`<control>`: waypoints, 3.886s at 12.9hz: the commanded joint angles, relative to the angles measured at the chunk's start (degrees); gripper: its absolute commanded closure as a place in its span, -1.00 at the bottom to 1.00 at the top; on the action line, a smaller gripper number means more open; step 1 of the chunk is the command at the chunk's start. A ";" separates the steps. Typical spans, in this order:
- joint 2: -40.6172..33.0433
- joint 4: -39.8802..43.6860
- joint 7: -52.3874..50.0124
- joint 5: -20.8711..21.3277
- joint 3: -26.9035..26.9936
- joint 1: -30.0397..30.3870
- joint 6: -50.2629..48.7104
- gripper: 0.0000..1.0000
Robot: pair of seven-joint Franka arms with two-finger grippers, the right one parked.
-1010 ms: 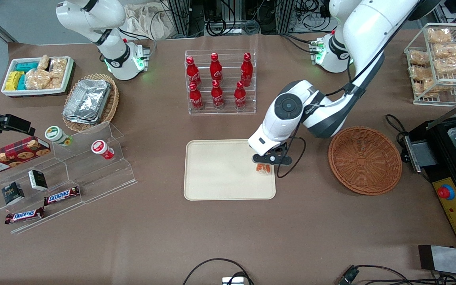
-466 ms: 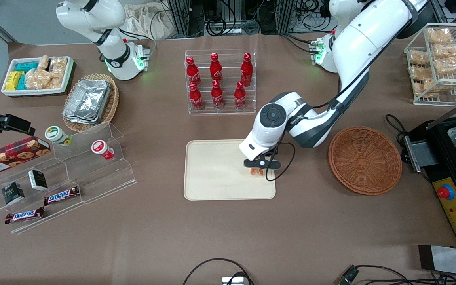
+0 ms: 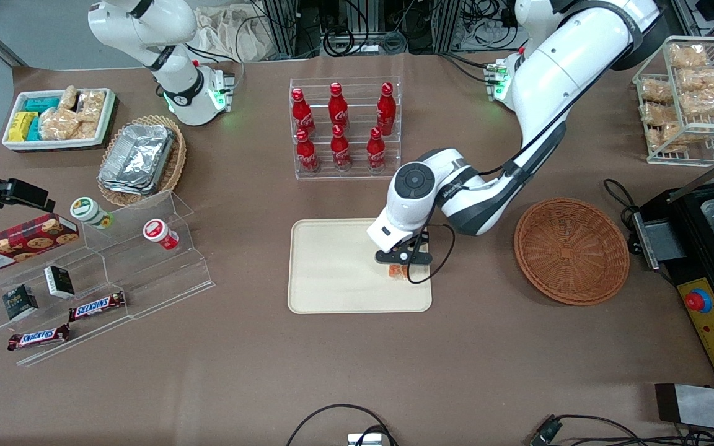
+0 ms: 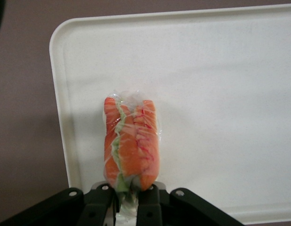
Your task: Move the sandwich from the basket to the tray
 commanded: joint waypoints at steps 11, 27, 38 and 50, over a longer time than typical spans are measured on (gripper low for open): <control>1.08 1.89 -2.86 1.99 1.32 -1.33 0.00 -0.72; -13.06 14.36 -3.74 -5.65 12.46 -1.24 -17.75 -1.00; -19.49 21.14 17.78 -20.07 29.69 -1.32 -29.18 -1.00; -31.96 15.25 44.60 -27.98 42.63 -1.06 -32.09 -1.00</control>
